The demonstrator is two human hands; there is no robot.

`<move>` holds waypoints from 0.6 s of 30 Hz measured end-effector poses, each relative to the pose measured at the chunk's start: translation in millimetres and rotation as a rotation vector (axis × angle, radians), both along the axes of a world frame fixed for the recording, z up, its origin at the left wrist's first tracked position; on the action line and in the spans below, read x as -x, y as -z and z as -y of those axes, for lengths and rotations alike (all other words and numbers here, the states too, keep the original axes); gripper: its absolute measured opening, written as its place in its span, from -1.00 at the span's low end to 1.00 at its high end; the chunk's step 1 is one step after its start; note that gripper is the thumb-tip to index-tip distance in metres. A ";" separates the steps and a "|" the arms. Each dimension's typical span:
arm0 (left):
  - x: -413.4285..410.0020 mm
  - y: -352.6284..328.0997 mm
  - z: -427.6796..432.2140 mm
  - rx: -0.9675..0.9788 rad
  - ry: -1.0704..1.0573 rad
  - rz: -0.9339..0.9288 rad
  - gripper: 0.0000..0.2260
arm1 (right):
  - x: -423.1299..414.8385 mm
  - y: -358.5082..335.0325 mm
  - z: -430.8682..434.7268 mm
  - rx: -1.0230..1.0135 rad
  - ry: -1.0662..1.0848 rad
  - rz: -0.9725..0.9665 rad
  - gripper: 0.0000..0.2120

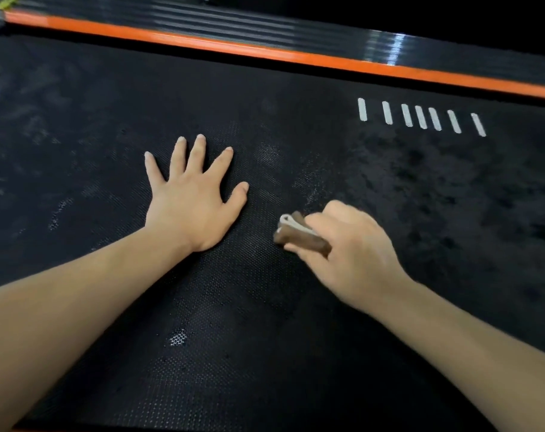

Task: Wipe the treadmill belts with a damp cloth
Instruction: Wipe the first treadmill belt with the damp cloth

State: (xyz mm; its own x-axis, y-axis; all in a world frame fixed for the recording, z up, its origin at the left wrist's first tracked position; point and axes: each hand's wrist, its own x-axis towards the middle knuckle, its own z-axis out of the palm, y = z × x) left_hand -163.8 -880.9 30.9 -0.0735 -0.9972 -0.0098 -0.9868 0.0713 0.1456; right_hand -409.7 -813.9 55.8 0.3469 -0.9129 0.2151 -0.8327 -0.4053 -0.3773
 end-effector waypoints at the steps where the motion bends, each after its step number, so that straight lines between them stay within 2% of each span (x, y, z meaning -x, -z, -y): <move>1: 0.1 0.0 -0.4 0.001 0.001 0.000 -0.29 | 8.1 0.8 5.8 0.013 0.029 -0.014 -0.63; 6: -0.6 0.1 -1.2 0.004 0.003 0.002 -0.30 | 33.7 3.1 35.0 0.057 0.349 -0.048 -0.59; 8: -0.1 0.5 -1.1 0.007 0.001 0.011 -0.31 | 17.2 3.1 6.9 0.112 0.240 -0.020 -0.59; 12: 0.3 0.4 -1.9 0.013 -0.006 0.016 -0.34 | 6.2 3.7 -42.1 0.015 -0.044 0.037 -0.63; 18: 0.0 -0.2 -3.7 0.020 0.003 -0.001 -0.36 | 40.0 3.9 -1.5 0.062 0.301 -0.032 -0.59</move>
